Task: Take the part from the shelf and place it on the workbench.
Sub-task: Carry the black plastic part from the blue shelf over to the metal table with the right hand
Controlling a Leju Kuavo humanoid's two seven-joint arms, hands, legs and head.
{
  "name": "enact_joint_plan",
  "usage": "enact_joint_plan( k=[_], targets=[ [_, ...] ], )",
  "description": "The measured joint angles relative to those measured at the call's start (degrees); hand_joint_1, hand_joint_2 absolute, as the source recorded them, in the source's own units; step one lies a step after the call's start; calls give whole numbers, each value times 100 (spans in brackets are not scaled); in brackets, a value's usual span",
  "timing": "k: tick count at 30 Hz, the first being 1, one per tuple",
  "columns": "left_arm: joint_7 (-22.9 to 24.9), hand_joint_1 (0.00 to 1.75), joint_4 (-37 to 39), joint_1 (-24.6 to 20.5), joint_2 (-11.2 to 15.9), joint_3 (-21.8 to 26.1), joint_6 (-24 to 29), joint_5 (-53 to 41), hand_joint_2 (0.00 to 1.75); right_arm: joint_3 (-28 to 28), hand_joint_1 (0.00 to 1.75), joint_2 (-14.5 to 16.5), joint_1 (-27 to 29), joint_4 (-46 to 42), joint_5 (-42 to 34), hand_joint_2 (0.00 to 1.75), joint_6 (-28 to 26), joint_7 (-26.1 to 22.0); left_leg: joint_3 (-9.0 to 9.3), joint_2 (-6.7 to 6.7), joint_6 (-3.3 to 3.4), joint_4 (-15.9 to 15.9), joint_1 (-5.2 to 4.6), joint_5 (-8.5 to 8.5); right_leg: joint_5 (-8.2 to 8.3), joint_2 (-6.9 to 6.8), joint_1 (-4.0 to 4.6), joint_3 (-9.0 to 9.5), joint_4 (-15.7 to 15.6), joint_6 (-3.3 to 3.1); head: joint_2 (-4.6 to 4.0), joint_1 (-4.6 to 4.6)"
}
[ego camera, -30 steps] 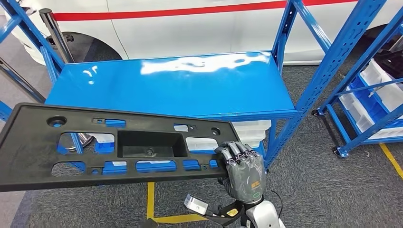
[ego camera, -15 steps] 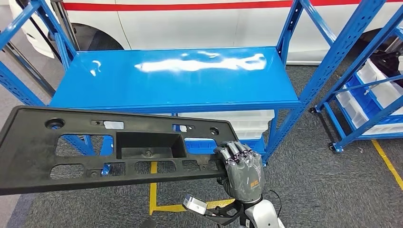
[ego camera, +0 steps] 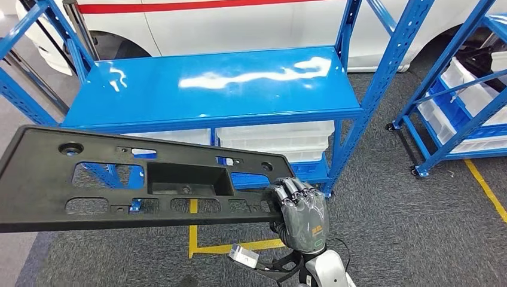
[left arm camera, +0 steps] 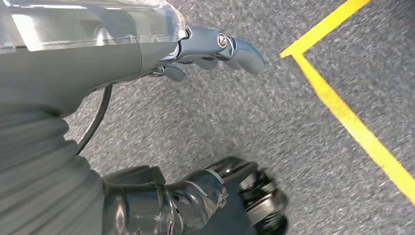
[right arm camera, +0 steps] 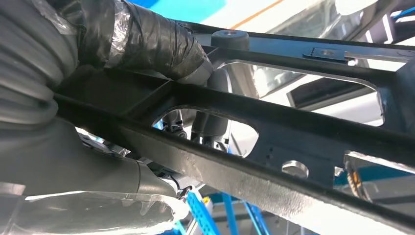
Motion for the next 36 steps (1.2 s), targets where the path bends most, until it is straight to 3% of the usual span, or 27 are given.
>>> enact_joint_plan(
  k=[1, 2, 4, 6, 7, 10, 12, 14, 15, 16, 17, 19, 21, 22, 25, 26, 28, 30, 31, 32, 34, 36],
  targets=[
    [4, 0, 0, 1, 0, 0, 0, -5, 175, 32, 175, 0, -8, 38, -18, 175, -1, 0, 25, 0, -4, 138, 1, 3, 52, -1, 4, -72, 6, 4, 0, 0],
    [8, 0, 0, -1, 0, 0, 0, -10, 175, 65, 175, 0, -19, 76, -34, 175, -1, 0, 155, 0, 0, 65, 0, 115, 101, -2, 6, -138, 13, 12, 0, 0],
    [11, 0, 0, -13, 0, 0, 0, -22, 175, 121, 175, 1, -55, 141, -55, 175, -2, 0, 686, -1, 45, -621, -4, 394, 191, -1, 10, -247, 29, 36, 0, -1],
    [19, 0, 3, -34, 3, 0, -1, -44, 175, 163, 175, 4, -100, 191, -67, 175, -2, 0, 1169, -5, 107, -1384, -31, 455, 278, -4, 20, -307, 35, 89, 0, 2],
    [24, 0, 4, -41, 5, -1, -1, -56, 175, 181, 175, 7, -121, 212, -69, 175, -2, 0, 1266, -7, 134, -1573, -49, 431, 322, -7, 19, -318, 30, 125, 0, 1],
    [37, 0, 5, -37, 2, -3, -2, -72, 175, 222, 175, 10, -154, 255, -74, 175, -2, 0, 1236, 4, 232, -1687, -46, 537, 379, -7, 20, -350, 23, 233, 0, 2],
    [42, 0, 6, -40, -1, -4, -2, -74, 175, 245, 175, 7, -170, 276, -76, 175, -2, -3, 1155, 28, 324, -1740, -13, 677, 56, 14, 26, -467, 304, 278, 0, 6],
    [42, 0, 7, -44, -1, -4, -2, -76, 175, 259, 175, 3, -180, 300, -78, 175, -2, -11, 1012, 39, 366, -1723, -19, 785, -479, 26, 14, -664, 982, 307, 0, 7],
    [42, 0, 7, -41, -1, -4, -2, -78, 175, 261, 175, 1, -181, 314, -80, 175, -2, -14, 933, 39, 361, -1703, -21, 831, -639, 26, 9, -731, 1313, 321, 0, 7],
    [42, 0, 7, -36, -1, -4, -2, -78, 175, 262, 175, -2, -181, 330, -83, 175, -2, -16, 856, 39, 355, -1677, -22, 871, -679, 26, 3, -732, 1509, 332, 0, 7],
    [42, 0, 7, -33, 0, -4, -2, -78, 175, 262, 175, -4, -182, 344, -91, 175, -2, -16, 780, 39, 345, -1645, -21, 900, -607, 26, -5, -631, 1498, 336, 0, 7],
    [35, 0, 7, -31, -1, -4, -3, -77, 175, 262, 175, -7, -193, 357, -124, 175, -2, -10, 651, 37, 319, -1562, -20, 936, -380, 24, -20, -146, 894, 321, 0, 6],
    [11, 0, 7, -33, -1, -4, -8, -77, 175, 263, 175, -8, -212, 357, -166, 175, -2, 1, 566, 37, 270, -1484, -31, 956, -338, 26, -2, 301, 238, 272, 0, 5],
    [-2, 0, 7, -34, 0, -4, -10, -76, 175, 263, 175, -11, -220, 356, -189, 175, -2, 5, 547, 38, 240, -1458, -38, 968, -376, 28, 11, 390, 81, 242, 0, 7],
    [-19, 0, 7, -25, 1, -4, -9, -66, 175, 264, 175, -31, -208, 350, -288, 175, -2, 11, 516, 36, 130, -1426, -35, 1002, -338, 25, 15, 363, 20, 127, 0, 11],
    [-23, 0, 7, -18, 1, -4, -8, -61, 175, 263, 175, -38, -201, 343, -327, 175, -2, 11, 476, 32, 93, -1352, -27, 931, -301, 20, 6, 342, 9, 83, 0, 8],
    [-33, 0, 7, -5, 2, -4, -6, -44, 175, 261, 175, -51, -170, 313, -384, 175, -2, -3, 280, 26, 31, -875, -4, 565, -237, 12, -8, 283, -3, 18, 0, 3],
    [-43, 0, 7, 12, 2, -4, -5, -18, 175, 246, 175, -65, -91, 268, -426, 175, -2, -56, 16, 25, -14, -145, 6, 168, -189, 13, -1, 212, 4, -3, 0, 1],
    [-48, 0, 7, 23, 2, -4, -4, -5, 175, 228, 175, -73, -38, 245, -442, 175, -2, -97, -44, 25, -24, 80, 8, 105, -171, 15, 3, 183, 9, -1, 0, 0],
    [-52, 0, 7, 34, 2, -4, -4, 5, 175, 201, 175, -79, 15, 221, -451, 175, -2, -143, -7, 25, -23, 101, 8, 154, -159, 19, 5, 161, 17, 4, 0, 0],
    [-65, 0, 7, 44, 3, -4, -3, 15, 175, 122, 175, -85, 108, 157, -457, 175, -3, -229, 372, 8, 16, -492, 6, 489, -147, 38, 9, 142, 32, 15, 0, 0],
    [-77, 0, 8, 44, 10, -4, -1, 24, 175, 40, 175, -85, 162, 89, -457, 175, -4, -282, 799, -54, 81, -1215, -10, 695, -129, 60, 19, 121, 42, 49, 0, 0]
  ],
)
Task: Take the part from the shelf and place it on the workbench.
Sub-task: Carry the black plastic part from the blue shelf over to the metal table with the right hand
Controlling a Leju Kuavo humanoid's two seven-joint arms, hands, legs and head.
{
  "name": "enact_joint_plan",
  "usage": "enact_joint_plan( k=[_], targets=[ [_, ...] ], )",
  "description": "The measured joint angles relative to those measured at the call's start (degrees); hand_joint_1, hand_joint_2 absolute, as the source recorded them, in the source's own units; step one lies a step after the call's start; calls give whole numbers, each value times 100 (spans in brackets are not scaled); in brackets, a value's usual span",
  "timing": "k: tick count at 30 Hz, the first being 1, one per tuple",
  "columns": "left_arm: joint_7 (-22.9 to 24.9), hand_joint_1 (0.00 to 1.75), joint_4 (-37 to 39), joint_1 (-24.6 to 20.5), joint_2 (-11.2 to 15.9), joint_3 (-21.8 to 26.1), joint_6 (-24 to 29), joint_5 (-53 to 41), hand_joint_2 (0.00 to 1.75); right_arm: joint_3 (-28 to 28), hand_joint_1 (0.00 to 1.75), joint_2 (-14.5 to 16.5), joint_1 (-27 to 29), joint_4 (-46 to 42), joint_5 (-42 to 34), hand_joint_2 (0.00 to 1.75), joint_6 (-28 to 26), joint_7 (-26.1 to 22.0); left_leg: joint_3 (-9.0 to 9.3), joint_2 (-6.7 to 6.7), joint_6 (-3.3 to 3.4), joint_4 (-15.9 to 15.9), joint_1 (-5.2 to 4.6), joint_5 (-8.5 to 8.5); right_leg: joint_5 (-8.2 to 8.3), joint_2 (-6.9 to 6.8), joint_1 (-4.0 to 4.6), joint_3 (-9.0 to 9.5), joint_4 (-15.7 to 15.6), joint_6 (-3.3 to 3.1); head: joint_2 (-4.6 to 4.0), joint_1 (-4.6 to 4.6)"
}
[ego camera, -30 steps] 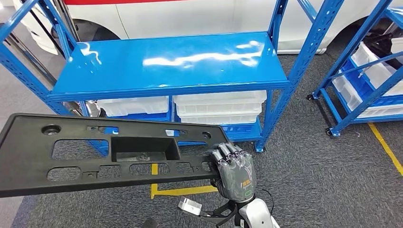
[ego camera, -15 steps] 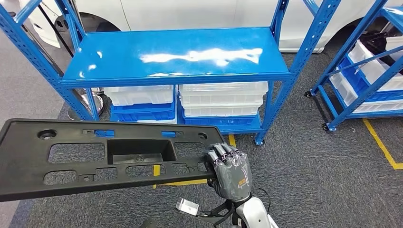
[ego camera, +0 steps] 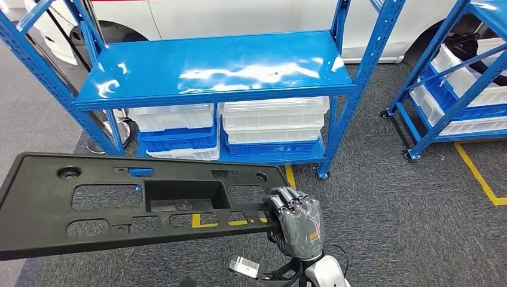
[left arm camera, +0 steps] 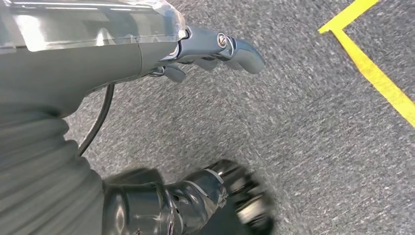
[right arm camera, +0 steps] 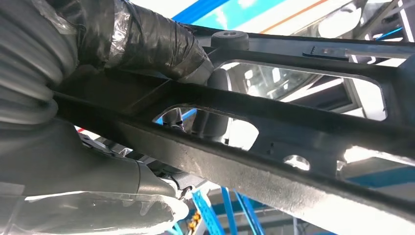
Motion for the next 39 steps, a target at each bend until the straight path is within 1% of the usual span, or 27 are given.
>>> enact_joint_plan(
  k=[1, 2, 4, 5, 7, 9, 10, 11, 12, 14, 15, 16, 19, 21, 22, 24, 25, 26, 27, 28, 30, 31, 32, 34, 35, 37, 39],
  targets=[
    [-6, 0, 1, 2, 4, 0, 1, 4, 175, -32, 175, 0, 16, -29, 0, 175, -1, -9, 99, -25, 27, -194, -12, 16, 15, 9, 3, -13, 2, 27, 0, 1],
    [-10, 0, 1, 5, 7, 0, 1, 9, 175, -62, 175, 0, 30, -52, 0, 175, -1, -13, 126, -38, 46, -262, -24, -6, 33, 17, 3, -27, -3, 59, 0, 1],
    [-17, 0, 1, 9, 7, 0, 1, 15, 175, -122, 175, -1, 57, -91, 3, 175, -1, -20, 116, -10, 104, -337, -11, 32, 48, 33, 3, -37, -1, 125, 0, 3],
    [-19, 0, 1, 7, 7, 0, 1, 19, 175, -160, 175, -2, 75, -115, 8, 175, -1, -39, 119, 8, 148, -377, 2, 62, -2, 31, 6, -66, 55, 155, 0, 6],
    [-28, 0, 1, 4, 5, 0, 1, 35, 175, -256, 175, -5, 136, -179, 25, 175, -2, -118, 112, 54, 227, -438, 25, 119, -284, 23, 4, -261, 474, 201, 0, 14],
    [-43, 0, 1, 16, 5, 0, 1, 70, 175, -371, 175, -6, 237, -245, 43, 175, -3, -207, 72, 93, 254, -431, 18, 132, -636, 18, -8, -597, 1189, 237, 0, 18],
    [-50, 0, 1, 26, 5, 0, 1, 88, 175, -435, 175, -7, 300, -279, 54, 175, -3, -242, 56, 114, 255, -419, 16, 133, -709, 16, -19, -712, 1445, 254, 0, 19],
    [-58, 0, 1, 35, 5, 0, 1, 109, 175, -504, 175, -8, 364, -318, 66, 175, -3, -276, 43, 135, 253, -406, 17, 132, -679, 11, -34, -735, 1518, 268, 0, 18],
    [-67, 0, 1, 42, 5, 0, 1, 126, 175, -582, 175, -8, 428, -369, 78, 175, -3, -311, 36, 155, 246, -388, 18, 127, -541, -4, -52, -639, 1354, 278, 0, 19],
    [-84, 0, 1, 49, 5, 0, 2, 154, 175, -751, 175, -7, 542, -495, 91, 175, -3, -383, 26, 191, 208, -331, 15, 100, -199, -101, -73, -243, 618, 277, 0, 19],
    [-92, 0, 1, 51, 6, 0, 5, 166, 175, -833, 175, -4, 586, -558, 94, 175, -3, -410, 13, 207, 176, -292, 4, 79, -94, -146, -66, -89, 299, 257, 0, 17],
    [-99, 0, 1, 53, 8, 0, 9, 175, 175, -905, 175, 0, 626, -616, 95, 175, -3, -433, -1, 225, 144, -262, -10, 65, -57, -173, -55, -12, 117, 233, 0, 14],
    [-121, 0, 1, 59, 10, 0, 16, 213, 175, -1141, 175, 42, 773, -775, 96, 175, -3, -560, -25, 279, 53, -242, -16, 57, -42, -115, -32, -36, 53, 135, 0, 10],
    [-138, 0, 1, 62, 11, 0, 16, 240, 175, -1358, 175, 115, 887, -908, 86, 175, -4, -715, -91, 234, -3, -80, 4, -93, -6, -81, -49, -42, 20, 66, 0, 9],
    [-145, 0, 1, 65, 11, 0, 16, 257, 175, -1465, 175, 157, 937, -978, 71, 175, -4, -795, -195, 187, -28, 166, 12, -260, 10, -65, -60, -47, 7, 39, 0, 7],
    [-156, 0, 1, 80, 13, 0, 16, 286, 175, -1639, 175, 223, 1031, -1095, 26, 175, -5, -912, -511, 115, -62, 918, 20, -649, 22, -21, -54, -71, 8, 15, 0, 6],
    [-158, 0, 1, 91, 14, 0, 16, 295, 175, -1713, 175, 248, 1076, -1141, 7, 175, -5, -949, -644, 102, -68, 1230, 22, -757, 25, 8, -48, -79, 12, 11, 0, 7],
    [-158, 0, 1, 103, 14, 0, 16, 299, 175, -1777, 175, 268, 1114, -1178, -5, 175, -5, -969, -694, 96, -64, 1361, 22, -755, 26, 41, -44, -84, 18, 9, 0, 7],
    [-158, 0, 1, 112, 15, 0, 17, 302, 175, -1831, 175, 285, 1142, -1209, -10, 175, -5, -980, -636, 90, -51, 1263, 21, -641, 27, 80, -41, -84, 25, 8, 0, 7],
    [-159, 0, 1, 117, 15, 0, 17, 302, 175, -1876, 175, 299, 1162, -1237, -13, 175, -5, -990, -481, 72, -29, 957, 20, -449, 27, 121, -40, -80, 32, 9, 0, 7],
    [-161, 0, 4, 121, 25, 0, 20, 302, 175, -1940, 175, 326, 1184, -1286, -13, 175, -5, -1002, -107, -84, 34, 165, 17, -121, 35, 201, -40, -89, 46, 28, 0, 8],
    [-164, 0, 5, 118, 30, 0, 20, 302, 175, -1963, 175, 338, 1193, -1305, -15, 175, -5, -1013, 11, -154, 58, -100, 11, -47, 47, 236, -42, -109, 49, 53, 0, 8],
    [-168, 0, 7, 116, 34, 0, 21, 307, 175, -1988, 175, 351, 1208, -1322, -19, 175, -6, -1037, 62, -208, 74, -233, 2, -35, 62, 268, -48, -131, 47, 86, 0, 9],
    [-176, 0, 8, 112, 36, 0, 25, 325, 175, -2079, 175, 404, 1260, -1381, -50, 175, -7, -1151, 71, -175, 108, -290, 1, -15, 94, 324, -52, -154, 24, 168, 0, 10],
    [-181, 0, 8, 113, 36, -1, 27, 340, 175, -2148, 175, 434, 1295, -1426, -80, 175, -8, -1233, 81, -141, 142, -330, 12, 15, 82, 311, -49, -163, 37, 200, 0, 11],
    [-201, 0, 8, 114, 37, -2, 33, 377, 175, -2305, 175, 494, 1354, -1534, -165, 175, -9, -1405, 102, -55, 221, -412, 38, 72, -120, 197, -34, -291, 313, 241, 0, 18],
    [-222, 0, 8, 131, 38, -3, 34, 409, 175, -2463, 175, 556, 1426, -1640, -270, 175, -9, -1560, 99, 36, 258, -424, 27, 82, -493, 76, -41, -604, 986, 261, 0, 25]
  ],
)
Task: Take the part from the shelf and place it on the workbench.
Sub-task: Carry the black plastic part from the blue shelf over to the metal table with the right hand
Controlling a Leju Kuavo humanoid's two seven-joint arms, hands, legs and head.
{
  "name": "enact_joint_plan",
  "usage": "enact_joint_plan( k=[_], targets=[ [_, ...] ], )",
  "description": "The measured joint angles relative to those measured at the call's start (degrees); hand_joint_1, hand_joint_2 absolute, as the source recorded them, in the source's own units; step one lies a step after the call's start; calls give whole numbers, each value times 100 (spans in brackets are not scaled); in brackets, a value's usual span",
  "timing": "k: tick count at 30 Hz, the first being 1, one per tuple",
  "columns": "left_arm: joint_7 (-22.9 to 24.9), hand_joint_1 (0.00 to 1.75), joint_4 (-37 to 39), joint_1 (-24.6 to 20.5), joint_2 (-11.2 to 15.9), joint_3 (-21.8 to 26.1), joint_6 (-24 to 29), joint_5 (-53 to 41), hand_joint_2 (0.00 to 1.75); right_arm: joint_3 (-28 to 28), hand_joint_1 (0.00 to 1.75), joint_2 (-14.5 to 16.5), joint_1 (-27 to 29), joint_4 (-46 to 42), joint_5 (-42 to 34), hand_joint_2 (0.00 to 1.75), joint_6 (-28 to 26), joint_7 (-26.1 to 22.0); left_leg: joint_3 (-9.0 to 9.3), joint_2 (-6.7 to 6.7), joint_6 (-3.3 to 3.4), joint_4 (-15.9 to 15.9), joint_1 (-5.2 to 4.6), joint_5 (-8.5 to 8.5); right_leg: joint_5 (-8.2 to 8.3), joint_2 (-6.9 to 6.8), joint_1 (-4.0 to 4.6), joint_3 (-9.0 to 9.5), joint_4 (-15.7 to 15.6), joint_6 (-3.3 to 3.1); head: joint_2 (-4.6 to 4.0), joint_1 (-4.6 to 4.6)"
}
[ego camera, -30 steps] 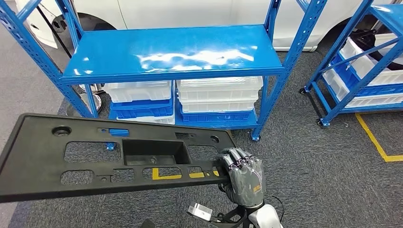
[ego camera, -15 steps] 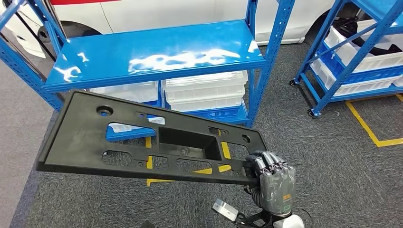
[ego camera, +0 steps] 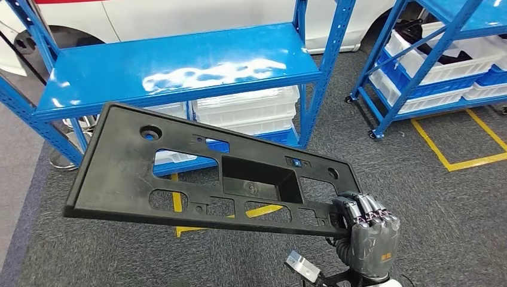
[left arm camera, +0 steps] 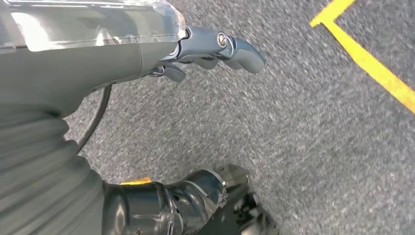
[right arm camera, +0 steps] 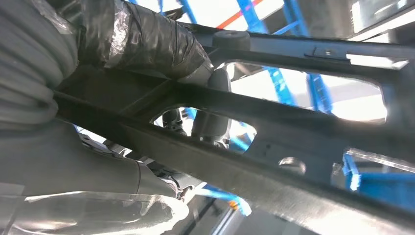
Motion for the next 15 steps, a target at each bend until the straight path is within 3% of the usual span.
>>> enact_joint_plan(
  k=[2, 3, 5, 7, 9, 11, 13, 15],
  targets=[
    [-9, 0, 0, 29, 1, -1, 0, 30, 175, -164, 175, 73, 101, -109, -129, 175, 0, -155, -8, 88, 6, 9, -10, -6, -164, -31, -9, -234, 514, 24, 0, 0],
    [-11, 0, 0, 39, 1, -2, 0, 47, 175, -257, 175, 116, 152, -165, -198, 175, 0, -237, -9, 129, 3, 18, -11, -13, -82, -44, -12, -206, 480, 29, 0, -1],
    [-16, 0, 0, 48, 1, -3, 0, 82, 175, -447, 175, 212, 236, -275, -333, 175, 0, -397, -8, 197, -20, 53, -12, -42, 276, -132, -13, 145, -161, 18, 0, 0],
    [-22, 0, 0, 52, 2, -5, 1, 112, 175, -641, 175, 320, 297, -385, -489, 175, 0, -555, -19, 246, -76, 112, -39, -88, 472, -266, 20, 472, -789, -35, 0, -2],
    [-30, 0, 0, 57, 3, -9, 6, 140, 175, -807, 175, 425, 367, -481, -683, 175, -1, -694, -24, 290, -134, 144, -67, -116, 463, -284, 51, 526, -937, -95, 0, -7],
    [-40, 0, 0, 60, 3, -11, 14, 172, 175, -932, 175, 504, 449, -563, -908, 175, -2, -798, -17, 310, -194, 163, -58, -148, 484, -216, 35, 516, -956, -157, 0, -7],
    [-51, 0, 0, 61, 3, -13, 29, 200, 175, -1014, 175, 567, 508, -628, -1140, 175, -3, -875, -114, 212, -262, 417, -40, -357, 510, -163, 10, 515, -984, -222, 0, -7],
    [-55, 0, 0, 74, 4, -14, 43, 220, 175, -1049, 175, 609, 560, -666, -1343, 175, -4, -917, -406, 90, -302, 1093, -26, -746, 522, -106, 4, 506, -986, -253, 0, -10]
  ],
)
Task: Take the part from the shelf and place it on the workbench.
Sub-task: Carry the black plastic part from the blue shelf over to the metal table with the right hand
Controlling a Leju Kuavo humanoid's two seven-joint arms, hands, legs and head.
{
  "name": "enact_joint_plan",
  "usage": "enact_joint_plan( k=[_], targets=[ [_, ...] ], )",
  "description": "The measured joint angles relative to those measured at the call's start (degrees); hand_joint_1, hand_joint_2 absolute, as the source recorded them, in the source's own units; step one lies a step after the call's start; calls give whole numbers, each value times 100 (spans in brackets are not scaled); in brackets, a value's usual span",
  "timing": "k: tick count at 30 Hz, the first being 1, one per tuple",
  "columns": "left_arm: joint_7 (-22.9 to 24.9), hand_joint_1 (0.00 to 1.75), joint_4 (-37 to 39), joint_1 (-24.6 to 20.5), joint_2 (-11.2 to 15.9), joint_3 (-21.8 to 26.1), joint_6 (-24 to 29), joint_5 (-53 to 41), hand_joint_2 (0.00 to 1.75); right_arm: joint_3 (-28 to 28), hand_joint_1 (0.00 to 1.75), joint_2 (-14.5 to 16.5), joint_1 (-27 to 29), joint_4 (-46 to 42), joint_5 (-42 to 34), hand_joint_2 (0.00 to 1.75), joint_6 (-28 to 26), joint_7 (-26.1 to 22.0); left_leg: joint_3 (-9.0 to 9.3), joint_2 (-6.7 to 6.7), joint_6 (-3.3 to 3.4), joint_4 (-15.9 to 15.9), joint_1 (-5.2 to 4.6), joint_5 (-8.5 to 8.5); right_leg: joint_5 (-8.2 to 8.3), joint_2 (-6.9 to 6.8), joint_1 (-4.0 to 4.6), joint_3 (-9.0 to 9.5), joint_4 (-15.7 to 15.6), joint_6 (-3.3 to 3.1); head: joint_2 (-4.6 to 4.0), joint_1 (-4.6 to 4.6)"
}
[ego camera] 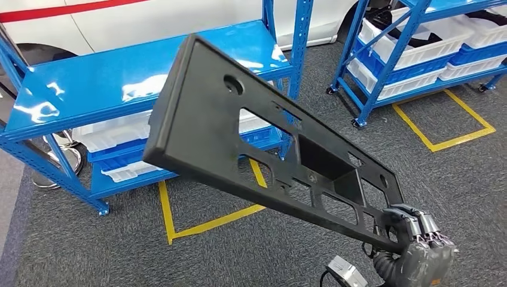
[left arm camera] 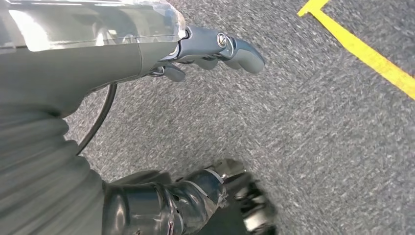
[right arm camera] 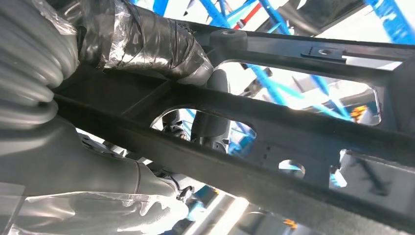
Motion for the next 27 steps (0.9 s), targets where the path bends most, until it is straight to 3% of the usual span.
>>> enact_joint_plan(
  k=[2, 3, 5, 7, 9, 12, 14, 16, 17, 18, 19, 21, 23, 27],
  targets=[
    [0, 0, 0, 24, 1, -2, 6, 7, 175, -8, 175, 11, 61, -15, -127, 175, 0, -9, -278, -31, -11, 626, 6, -212, 3, 74, 5, -5, 4, -7, 0, -1],
    [0, 0, 0, 35, 1, -2, 7, 10, 175, -15, 175, 11, 89, -19, -155, 175, 0, -5, -294, -34, -5, 665, 6, -151, 3, 119, 6, -1, 7, -7, 0, -1],
    [-1, 0, 1, 45, 2, -3, 8, 20, 175, -29, 175, 11, 141, -27, -188, 175, 0, 7, -21, -79, 34, 85, 6, 242, 2, 213, 6, 14, 15, -5, 0, -1],
    [-3, 0, 3, 48, 9, -3, 11, 43, 175, -45, 175, 11, 192, -36, -232, 175, 0, 17, 320, -255, 94, -658, 2, 534, 7, 295, 8, 4, 29, 19, 0, 0],
    [-8, 0, 6, 49, 18, -5, 15, 62, 175, -61, 175, 11, 240, -45, -287, 175, 0, 22, 427, -368, 134, -932, -16, 572, 32, 367, -4, -35, 29, 87, 0, 0],
    [-13, 0, 7, 49, 20, -7, 17, 72, 175, -105, 175, 10, 313, -89, -351, 175, -1, 13, 449, -259, 226, -1037, 3, 643, 21, 392, -8, -73, 54, 194, 0, 6],
    [-16, 0, 8, 48, 22, -8, 19, 73, 175, -128, 175, 8, 335, -114, -366, 175, -2, 3, 469, -157, 300, -1111, 25, 694, -238, 233, 3, -244, 427, 229, 0, 23],
    [-17, 0, 9, 56, 25, -9, 19, 73, 175, -134, 175, 7, 349, -117, -386, 175, -2, 1, 458, -59, 330, -1109, 6, 695, -601, 103, -3, -568, 1122, 262, 0, 35],
    [-17, 0, 9, 61, 26, -9, 19, 76, 175, -135, 175, 6, 360, -117, -405, 175, -2, 0, 451, -9, 334, -1100, -1, 689, -694, 80, -11, -689, 1396, 279, 0, 35],
    [-18, 0, 9, 62, 27, -9, 19, 79, 175, -136, 175, 6, 372, -117, -429, 175, -2, -1, 447, 38, 334, -1091, -4, 683, -684, 65, -16, -722, 1497, 291, 0, 35],
    [-20, 0, 9, 61, 27, -9, 19, 81, 175, -137, 175, 6, 383, -118, -458, 175, -2, -4, 446, 81, 328, -1080, -5, 674, -567, 46, -21, -638, 1368, 296, 0, 36],
    [-28, 0, 9, 57, 27, -9, 19, 85, 175, -139, 175, 6, 395, -129, -532, 175, -2, -29, 454, 150, 297, -1048, -8, 645, -237, -57, -16, -230, 647, 275, 0, 36],
    [-35, 0, 9, 53, 27, -9, 20, 92, 175, -142, 175, 6, 409, -159, -625, 175, -2, -73, 452, 200, 241, -1002, -34, 609, -84, -156, 19, 56, 94, 217, 0, 33],
    [-44, 0, 9, 46, 26, -10, 23, 112, 175, -173, 175, 4, 475, -226, -786, 175, -4, -105, 448, 238, 127, -951, -44, 538, -57, -77, 26, 84, -28, 95, 0, 30]
  ],
)
